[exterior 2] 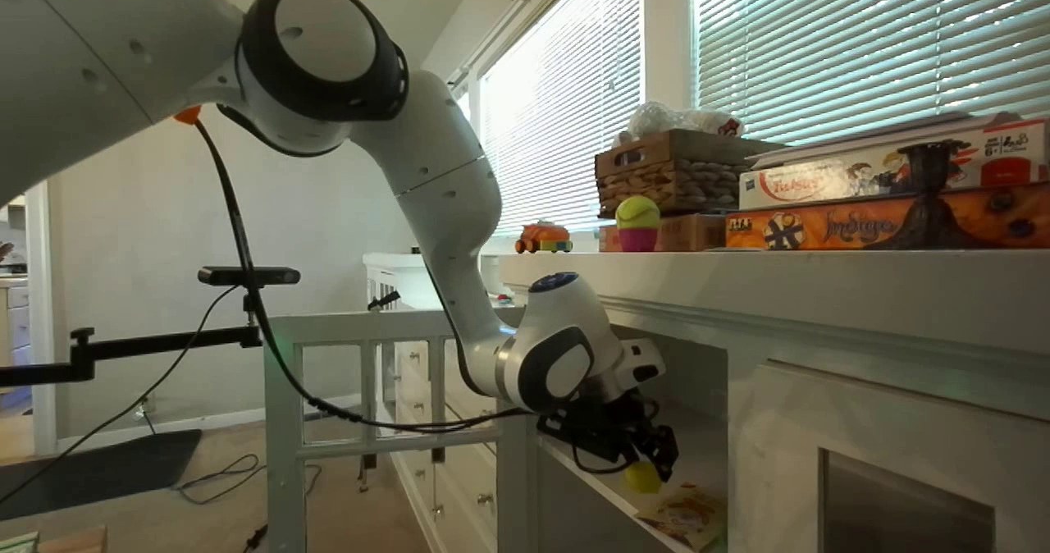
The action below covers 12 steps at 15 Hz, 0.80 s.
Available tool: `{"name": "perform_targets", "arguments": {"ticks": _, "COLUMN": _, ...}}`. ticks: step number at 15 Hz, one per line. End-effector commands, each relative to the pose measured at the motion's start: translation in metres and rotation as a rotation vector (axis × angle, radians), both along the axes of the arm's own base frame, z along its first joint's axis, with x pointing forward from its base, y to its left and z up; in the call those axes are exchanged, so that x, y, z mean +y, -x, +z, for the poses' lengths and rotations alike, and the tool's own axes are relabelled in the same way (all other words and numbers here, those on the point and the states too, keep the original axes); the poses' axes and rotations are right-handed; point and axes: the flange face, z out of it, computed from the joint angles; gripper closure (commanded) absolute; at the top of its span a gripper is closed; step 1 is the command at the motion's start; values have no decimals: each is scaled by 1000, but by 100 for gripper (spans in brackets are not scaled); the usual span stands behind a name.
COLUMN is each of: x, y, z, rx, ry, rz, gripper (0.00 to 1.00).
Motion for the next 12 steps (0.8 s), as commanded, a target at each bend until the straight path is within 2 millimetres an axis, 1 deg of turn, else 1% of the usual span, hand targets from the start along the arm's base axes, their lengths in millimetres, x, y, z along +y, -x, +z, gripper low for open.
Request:
{"name": "perform_targets", "arguments": {"ticks": 1, "x": 1, "y": -15, "z": -10, "rx": 5, "ry": -14, "rz": -30, "gripper": 65}}
{"name": "perform_targets", "arguments": {"ticks": 7, "x": -1, "y": -26, "z": -20, "rx": 13, "ry": -12, "rz": -36, "gripper": 65}}
{"name": "perform_targets", "arguments": {"ticks": 10, "x": -2, "y": -31, "z": -20, "rx": 21, "ry": -15, "rz": -45, "gripper": 65}}
{"name": "perform_targets", "arguments": {"ticks": 11, "x": -1, "y": -32, "z": -19, "rx": 22, "ry": -18, "rz": -45, "gripper": 15}}
{"name": "perform_targets", "arguments": {"ticks": 12, "x": 0, "y": -33, "z": -18, "rx": 24, "ry": -21, "rz": -45, "gripper": 13}}
